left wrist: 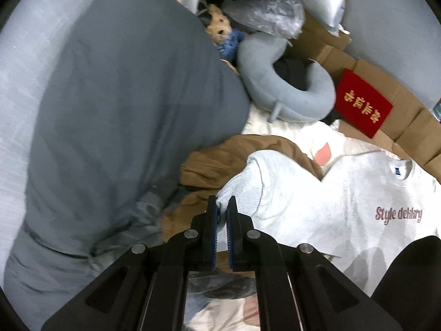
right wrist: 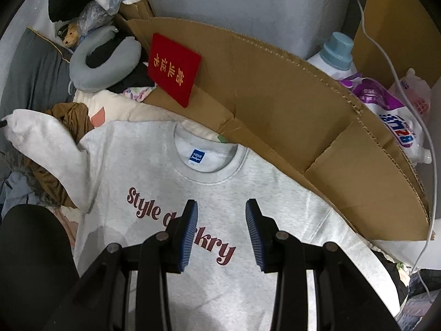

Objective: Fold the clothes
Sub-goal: 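Pull the held sleeve outward from the body with the left gripper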

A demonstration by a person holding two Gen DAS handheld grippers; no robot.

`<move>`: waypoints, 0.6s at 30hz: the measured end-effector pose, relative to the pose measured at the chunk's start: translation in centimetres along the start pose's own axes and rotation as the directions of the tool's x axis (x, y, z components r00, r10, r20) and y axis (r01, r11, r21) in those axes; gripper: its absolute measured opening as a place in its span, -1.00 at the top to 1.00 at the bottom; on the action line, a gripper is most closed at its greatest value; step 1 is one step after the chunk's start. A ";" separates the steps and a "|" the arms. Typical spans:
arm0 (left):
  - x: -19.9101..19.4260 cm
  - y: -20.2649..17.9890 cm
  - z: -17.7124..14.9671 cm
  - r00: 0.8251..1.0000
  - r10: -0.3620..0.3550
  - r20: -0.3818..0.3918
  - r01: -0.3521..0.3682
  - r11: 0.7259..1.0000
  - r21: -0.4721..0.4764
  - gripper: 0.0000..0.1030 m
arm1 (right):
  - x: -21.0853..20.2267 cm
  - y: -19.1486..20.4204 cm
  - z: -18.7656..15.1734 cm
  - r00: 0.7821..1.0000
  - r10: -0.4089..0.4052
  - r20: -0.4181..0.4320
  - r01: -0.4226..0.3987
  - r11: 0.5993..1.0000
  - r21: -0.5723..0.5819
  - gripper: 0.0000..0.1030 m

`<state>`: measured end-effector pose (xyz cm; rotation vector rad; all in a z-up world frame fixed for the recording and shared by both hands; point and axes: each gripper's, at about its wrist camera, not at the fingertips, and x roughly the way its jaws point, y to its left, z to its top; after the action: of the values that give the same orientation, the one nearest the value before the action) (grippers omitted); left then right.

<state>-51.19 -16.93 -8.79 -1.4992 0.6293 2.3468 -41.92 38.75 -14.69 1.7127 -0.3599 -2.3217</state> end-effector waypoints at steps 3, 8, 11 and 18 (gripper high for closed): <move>0.2 1.2 -0.2 0.999 0.044 -0.028 -0.044 0.999 -0.005 0.90 | 0.9 -0.1 0.1 1.000 0.005 -0.023 -0.005 1.000 0.003 0.34; -0.6 3.3 -1.7 0.994 0.081 -0.078 -0.083 0.996 -0.033 0.90 | 2.2 -0.5 0.0 0.998 0.010 -0.060 -0.009 1.000 0.012 0.34; -1.7 4.6 -3.1 0.990 0.094 -0.103 -0.101 0.993 -0.060 0.90 | 2.9 -0.6 -0.1 0.997 0.010 -0.079 -0.008 1.000 0.017 0.34; -4.7 5.1 -5.1 0.991 0.096 -0.097 -0.104 0.992 -0.072 0.90 | 3.4 -0.9 0.1 0.995 0.022 -0.097 -0.020 0.999 0.026 0.34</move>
<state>-47.59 -23.90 -5.29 -1.6554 0.6583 2.4120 -43.00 38.46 -17.98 1.8170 -0.3879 -2.2178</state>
